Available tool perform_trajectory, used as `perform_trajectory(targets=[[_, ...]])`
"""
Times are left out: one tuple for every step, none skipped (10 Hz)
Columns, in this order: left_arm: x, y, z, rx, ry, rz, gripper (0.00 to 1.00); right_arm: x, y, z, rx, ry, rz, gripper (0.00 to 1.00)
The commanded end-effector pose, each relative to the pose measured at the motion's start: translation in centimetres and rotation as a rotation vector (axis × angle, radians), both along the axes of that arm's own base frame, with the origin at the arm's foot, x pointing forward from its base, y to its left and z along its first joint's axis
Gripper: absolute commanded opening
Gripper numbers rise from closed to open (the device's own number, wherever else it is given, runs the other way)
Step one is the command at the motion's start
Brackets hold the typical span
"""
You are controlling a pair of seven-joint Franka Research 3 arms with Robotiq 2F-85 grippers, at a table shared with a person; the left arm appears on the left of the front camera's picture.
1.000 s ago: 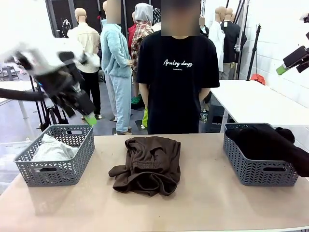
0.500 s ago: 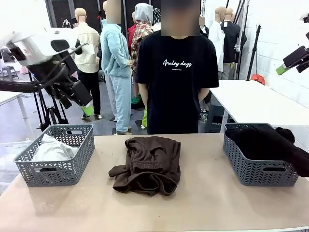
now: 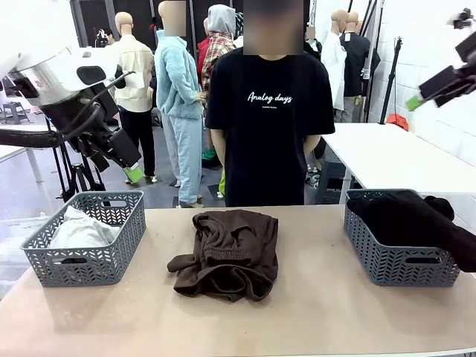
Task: Sort the tops and bottoms.
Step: Lift clothes from the center of the table with your right hand.
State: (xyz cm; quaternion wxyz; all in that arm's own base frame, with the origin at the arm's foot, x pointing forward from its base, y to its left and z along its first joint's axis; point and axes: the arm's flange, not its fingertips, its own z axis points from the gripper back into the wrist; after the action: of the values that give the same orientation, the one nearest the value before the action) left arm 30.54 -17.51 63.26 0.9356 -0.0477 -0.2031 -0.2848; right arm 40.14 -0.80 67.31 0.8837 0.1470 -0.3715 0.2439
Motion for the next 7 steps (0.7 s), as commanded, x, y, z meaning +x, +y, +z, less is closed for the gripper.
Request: perform_trajectory(targets=[[0.1,0.2,-0.2,0.009,-0.017,0.004,1.00,4.9,5.3,-1.5,-0.008,0.057,0.110,1.00],[0.1,0.2,-0.2,0.009,-0.017,0.004,1.00,6.9,8.5,-2.8,-0.039,0.101,0.166,1.00],[0.1,0.2,-0.2,0.009,-0.017,0.004,1.00,8.6,11.8,-4.6,-0.036,0.167,0.236,1.00],[0.1,0.2,-0.2,0.009,-0.017,0.004,1.00,9.8,14.3,-6.6,-0.017,0.213,0.293,1.00],[0.1,0.2,-0.2,0.009,-0.017,0.004,1.00,10.6,16.6,-8.5,-0.010,0.253,0.339,1.00],[0.1,0.2,-0.2,0.009,-0.017,0.004,1.00,11.1,18.7,-10.6,-0.016,0.296,0.382,1.00],[0.1,0.2,-0.2,0.009,-0.017,0.004,1.00,11.0,20.7,-12.7,-0.038,0.337,0.422,1.00]])
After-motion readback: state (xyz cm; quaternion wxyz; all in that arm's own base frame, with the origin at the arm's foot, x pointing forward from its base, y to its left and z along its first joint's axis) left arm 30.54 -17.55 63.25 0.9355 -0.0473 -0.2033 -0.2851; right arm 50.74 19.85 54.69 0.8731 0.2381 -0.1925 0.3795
